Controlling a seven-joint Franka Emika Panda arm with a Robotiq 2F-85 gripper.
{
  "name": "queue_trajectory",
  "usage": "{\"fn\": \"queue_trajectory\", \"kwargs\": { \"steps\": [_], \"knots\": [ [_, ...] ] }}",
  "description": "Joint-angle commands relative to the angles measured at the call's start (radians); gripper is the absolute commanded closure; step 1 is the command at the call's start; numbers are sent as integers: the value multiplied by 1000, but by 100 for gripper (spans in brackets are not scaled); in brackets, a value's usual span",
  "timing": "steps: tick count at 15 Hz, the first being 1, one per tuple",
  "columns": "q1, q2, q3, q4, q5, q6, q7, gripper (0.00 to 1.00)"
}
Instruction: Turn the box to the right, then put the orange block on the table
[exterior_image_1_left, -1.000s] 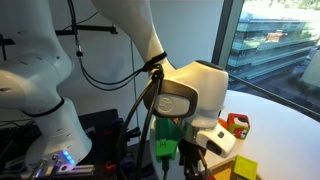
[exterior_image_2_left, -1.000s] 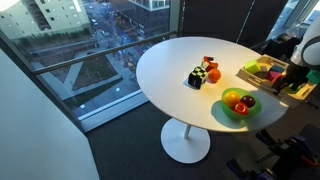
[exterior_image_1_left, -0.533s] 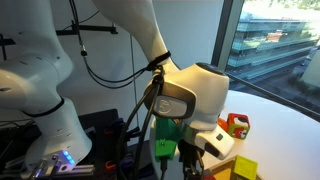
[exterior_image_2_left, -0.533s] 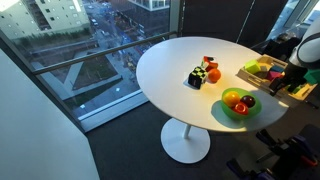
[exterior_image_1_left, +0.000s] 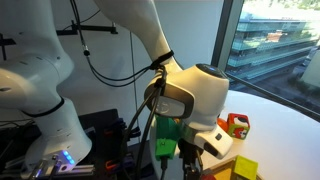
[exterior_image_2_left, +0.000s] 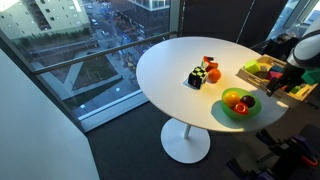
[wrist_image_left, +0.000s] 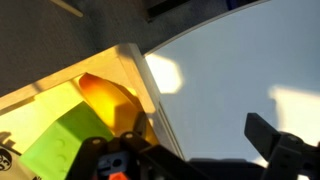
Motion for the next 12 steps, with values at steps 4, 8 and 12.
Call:
{"fn": "queue_trajectory", "kwargs": {
  "steps": [4, 8, 12],
  "knots": [
    [-8, 12, 24, 2, 41, 22, -50, 0],
    [-5, 0, 38, -4, 44, 18, -59, 0],
    [0, -13, 53, -15, 41, 13, -71, 0]
  ]
}}
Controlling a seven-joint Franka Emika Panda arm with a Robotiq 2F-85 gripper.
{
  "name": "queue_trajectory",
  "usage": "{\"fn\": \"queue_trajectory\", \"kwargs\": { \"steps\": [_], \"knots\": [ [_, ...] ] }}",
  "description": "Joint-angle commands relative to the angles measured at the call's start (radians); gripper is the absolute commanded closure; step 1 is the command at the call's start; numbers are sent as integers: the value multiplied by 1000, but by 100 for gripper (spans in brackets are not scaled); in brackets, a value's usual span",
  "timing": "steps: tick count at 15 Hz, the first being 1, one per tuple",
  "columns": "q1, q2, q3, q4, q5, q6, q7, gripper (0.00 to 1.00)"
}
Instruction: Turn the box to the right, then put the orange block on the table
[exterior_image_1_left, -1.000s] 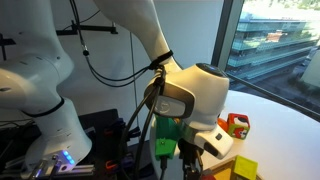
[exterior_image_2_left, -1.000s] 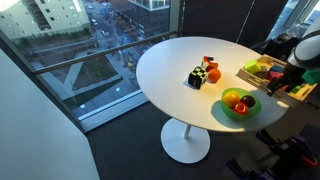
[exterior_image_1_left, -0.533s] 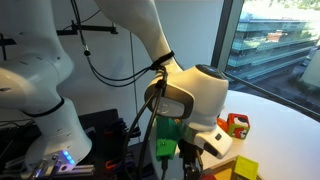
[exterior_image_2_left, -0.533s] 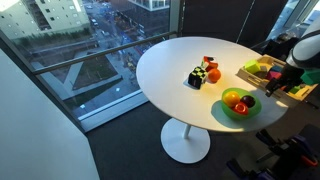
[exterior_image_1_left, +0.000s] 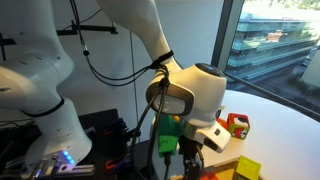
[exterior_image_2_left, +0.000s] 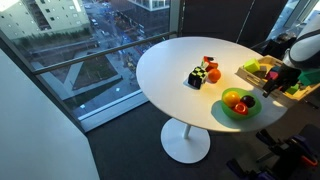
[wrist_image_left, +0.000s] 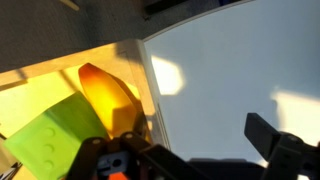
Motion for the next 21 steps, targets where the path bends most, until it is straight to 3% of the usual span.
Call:
{"fn": "queue_trajectory", "kwargs": {
  "steps": [1, 21],
  "knots": [
    [1, -23, 20, -18, 27, 3, -45, 0],
    [61, -64, 84, -76, 26, -4, -73, 0]
  ]
}}
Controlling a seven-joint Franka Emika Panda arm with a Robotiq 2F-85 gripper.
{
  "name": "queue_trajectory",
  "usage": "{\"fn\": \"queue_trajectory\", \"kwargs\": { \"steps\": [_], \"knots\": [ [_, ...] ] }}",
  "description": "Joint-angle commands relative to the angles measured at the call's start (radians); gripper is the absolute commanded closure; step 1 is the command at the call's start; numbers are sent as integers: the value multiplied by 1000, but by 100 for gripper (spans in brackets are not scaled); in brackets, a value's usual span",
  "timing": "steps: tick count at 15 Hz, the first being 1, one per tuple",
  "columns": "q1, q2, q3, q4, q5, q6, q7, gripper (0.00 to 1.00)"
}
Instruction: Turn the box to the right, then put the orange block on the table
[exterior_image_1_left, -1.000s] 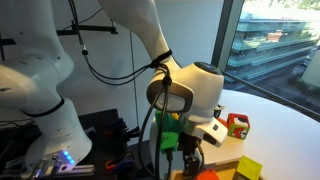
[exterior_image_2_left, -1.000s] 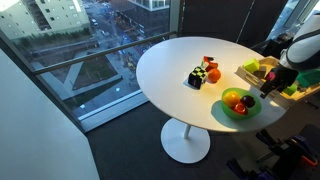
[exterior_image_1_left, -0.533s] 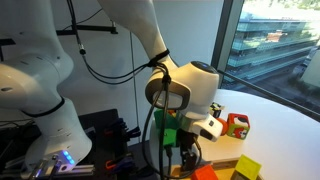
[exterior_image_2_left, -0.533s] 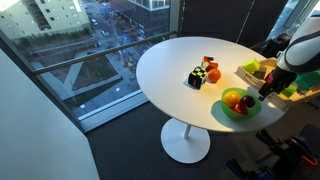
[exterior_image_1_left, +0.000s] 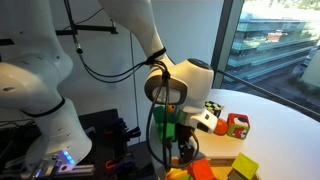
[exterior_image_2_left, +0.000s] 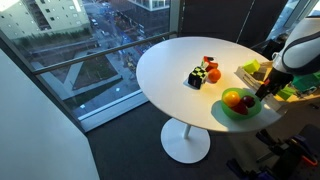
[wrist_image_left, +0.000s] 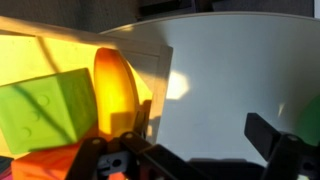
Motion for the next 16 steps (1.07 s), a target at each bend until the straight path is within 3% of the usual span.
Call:
{"fn": "queue_trajectory", "kwargs": {
  "steps": [1, 16],
  "knots": [
    [17, -37, 17, -29, 27, -4, -23, 0],
    [57, 11, 49, 30, 35, -4, 7, 0]
  ]
}}
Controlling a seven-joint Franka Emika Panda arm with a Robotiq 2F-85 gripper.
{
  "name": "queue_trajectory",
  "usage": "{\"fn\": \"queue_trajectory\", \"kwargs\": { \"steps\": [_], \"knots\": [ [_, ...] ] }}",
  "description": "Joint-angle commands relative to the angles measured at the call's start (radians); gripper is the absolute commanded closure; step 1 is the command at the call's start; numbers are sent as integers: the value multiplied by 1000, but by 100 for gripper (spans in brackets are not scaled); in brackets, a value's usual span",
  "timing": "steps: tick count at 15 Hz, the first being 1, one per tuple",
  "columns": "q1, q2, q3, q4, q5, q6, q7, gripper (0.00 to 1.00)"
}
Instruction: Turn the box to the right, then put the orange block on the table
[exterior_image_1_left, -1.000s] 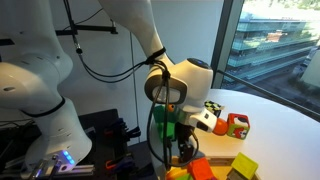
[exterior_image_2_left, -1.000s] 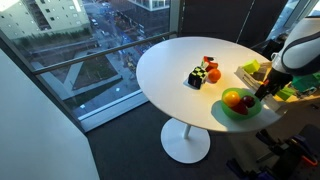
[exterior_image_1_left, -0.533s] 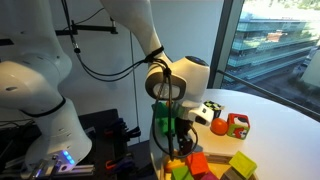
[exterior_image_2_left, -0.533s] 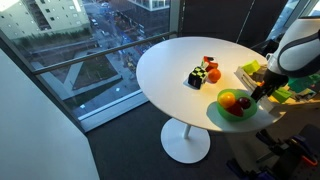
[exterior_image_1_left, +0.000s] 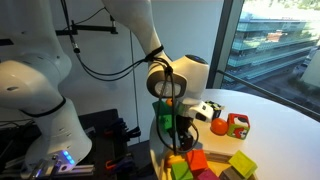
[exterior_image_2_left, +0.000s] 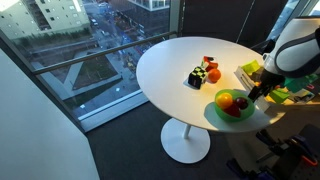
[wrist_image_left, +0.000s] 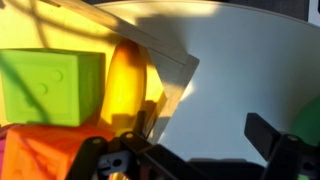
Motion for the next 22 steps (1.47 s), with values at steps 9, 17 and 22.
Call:
{"fn": "queue_trajectory", "kwargs": {
  "steps": [9, 17, 22],
  "knots": [
    [16, 60, 21, 114, 62, -14, 41, 0],
    [29, 99, 35, 159, 59, -12, 92, 0],
    [43, 126, 40, 198, 60, -18, 130, 0]
  ]
}}
